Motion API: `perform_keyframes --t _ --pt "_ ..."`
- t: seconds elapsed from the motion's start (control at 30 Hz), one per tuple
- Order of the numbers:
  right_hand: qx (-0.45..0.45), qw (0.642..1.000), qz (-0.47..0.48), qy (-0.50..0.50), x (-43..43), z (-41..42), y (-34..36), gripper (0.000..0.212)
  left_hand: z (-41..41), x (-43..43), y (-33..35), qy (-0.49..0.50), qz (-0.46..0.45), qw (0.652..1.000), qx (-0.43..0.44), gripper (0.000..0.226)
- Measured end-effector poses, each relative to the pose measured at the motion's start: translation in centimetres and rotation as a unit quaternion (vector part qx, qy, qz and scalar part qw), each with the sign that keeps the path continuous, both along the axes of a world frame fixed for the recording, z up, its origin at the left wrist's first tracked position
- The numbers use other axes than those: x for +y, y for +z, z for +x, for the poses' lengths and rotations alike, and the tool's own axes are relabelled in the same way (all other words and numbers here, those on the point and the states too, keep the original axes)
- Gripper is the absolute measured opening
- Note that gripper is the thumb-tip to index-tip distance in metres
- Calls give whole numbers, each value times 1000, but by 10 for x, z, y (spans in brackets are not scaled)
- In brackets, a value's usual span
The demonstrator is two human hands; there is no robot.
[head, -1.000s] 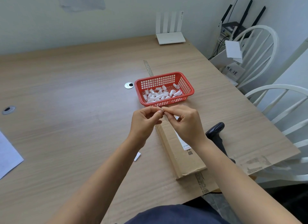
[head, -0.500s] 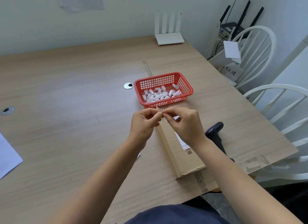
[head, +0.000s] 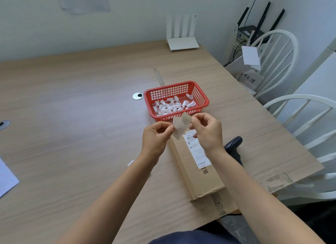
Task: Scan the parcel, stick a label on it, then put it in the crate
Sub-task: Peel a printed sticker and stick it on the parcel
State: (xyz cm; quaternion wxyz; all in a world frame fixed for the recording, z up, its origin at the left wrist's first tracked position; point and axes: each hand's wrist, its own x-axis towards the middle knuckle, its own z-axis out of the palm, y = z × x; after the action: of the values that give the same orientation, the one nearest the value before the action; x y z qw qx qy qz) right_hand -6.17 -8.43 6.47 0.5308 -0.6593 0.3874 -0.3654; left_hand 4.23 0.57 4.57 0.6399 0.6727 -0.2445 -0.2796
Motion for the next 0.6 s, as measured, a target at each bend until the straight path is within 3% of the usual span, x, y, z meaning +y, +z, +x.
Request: perform_keyframes --t 0.23,0.37,0.6 --pt "-75 973 144 -164 -65 -17 9 16 24 -26 -15 36 30 998 47 22" --pt "-122 948 142 -258 -99 -39 17 9 38 -53 -25 62 59 994 69 23" --pt "-111 975 104 -162 -110 -40 14 19 64 -150 -24 -19 120 993 15 17"
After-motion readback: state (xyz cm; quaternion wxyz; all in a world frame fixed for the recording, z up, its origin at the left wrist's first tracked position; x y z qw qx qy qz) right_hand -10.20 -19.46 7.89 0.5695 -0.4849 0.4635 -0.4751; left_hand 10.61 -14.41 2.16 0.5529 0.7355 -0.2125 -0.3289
